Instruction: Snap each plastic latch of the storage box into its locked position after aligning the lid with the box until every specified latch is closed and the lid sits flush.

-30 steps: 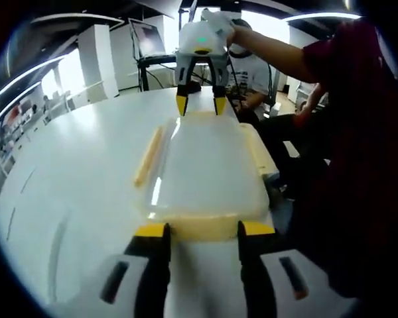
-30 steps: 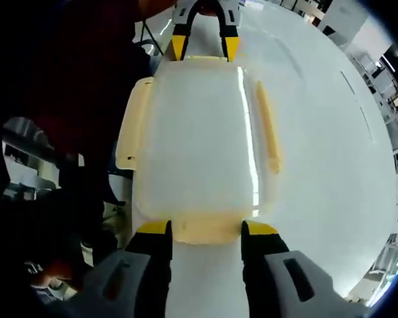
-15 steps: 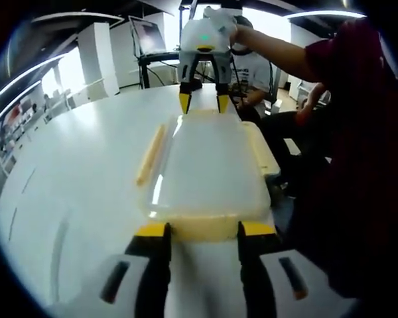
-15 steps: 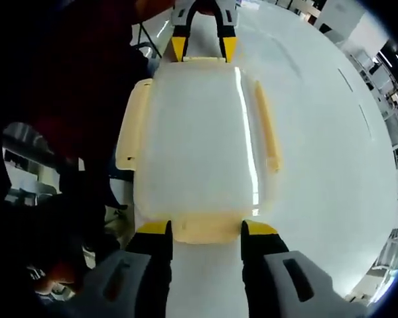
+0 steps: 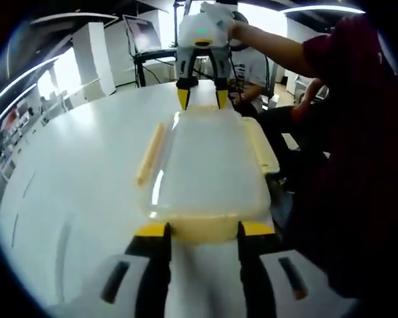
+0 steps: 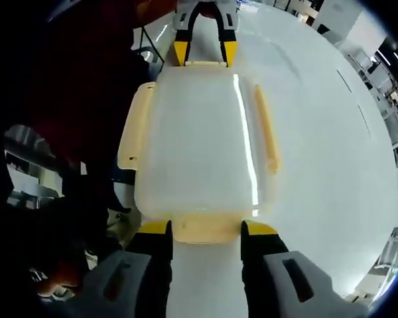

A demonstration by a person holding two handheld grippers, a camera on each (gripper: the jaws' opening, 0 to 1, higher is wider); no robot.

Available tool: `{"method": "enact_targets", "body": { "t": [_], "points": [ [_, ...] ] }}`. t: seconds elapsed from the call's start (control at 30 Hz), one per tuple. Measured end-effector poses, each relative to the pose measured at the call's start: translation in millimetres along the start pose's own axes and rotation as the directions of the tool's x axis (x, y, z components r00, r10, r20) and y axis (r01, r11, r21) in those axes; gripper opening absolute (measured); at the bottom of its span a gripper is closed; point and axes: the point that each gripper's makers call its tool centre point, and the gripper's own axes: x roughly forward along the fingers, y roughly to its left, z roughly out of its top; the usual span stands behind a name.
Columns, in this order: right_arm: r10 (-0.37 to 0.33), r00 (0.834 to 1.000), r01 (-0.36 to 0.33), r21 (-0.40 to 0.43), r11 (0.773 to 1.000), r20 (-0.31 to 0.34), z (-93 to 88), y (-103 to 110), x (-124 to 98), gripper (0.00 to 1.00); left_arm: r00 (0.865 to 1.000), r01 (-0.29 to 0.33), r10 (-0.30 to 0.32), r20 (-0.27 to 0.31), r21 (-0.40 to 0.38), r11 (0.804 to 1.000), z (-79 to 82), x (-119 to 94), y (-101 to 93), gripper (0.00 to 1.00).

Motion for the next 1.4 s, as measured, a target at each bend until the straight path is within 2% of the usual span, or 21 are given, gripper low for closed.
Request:
{"method": "enact_targets", "body": {
  "t": [0.67,1.4],
  "points": [
    [0.0,1.0,0.0,0.007,1.0,0.013,-0.4,-1,-9,0.38,1.0,0.005,-0.005,0.01,0.022,1.0,7.8,-1,2.3,0.38],
    [-0.018,1.0,0.018,0.012,1.0,-0.009,5.1,-2,-30,0.38,0.999,-0.014,0.012,0.035,0.054,0.998,26.3,-13,7.0,0.38]
  ]
}}
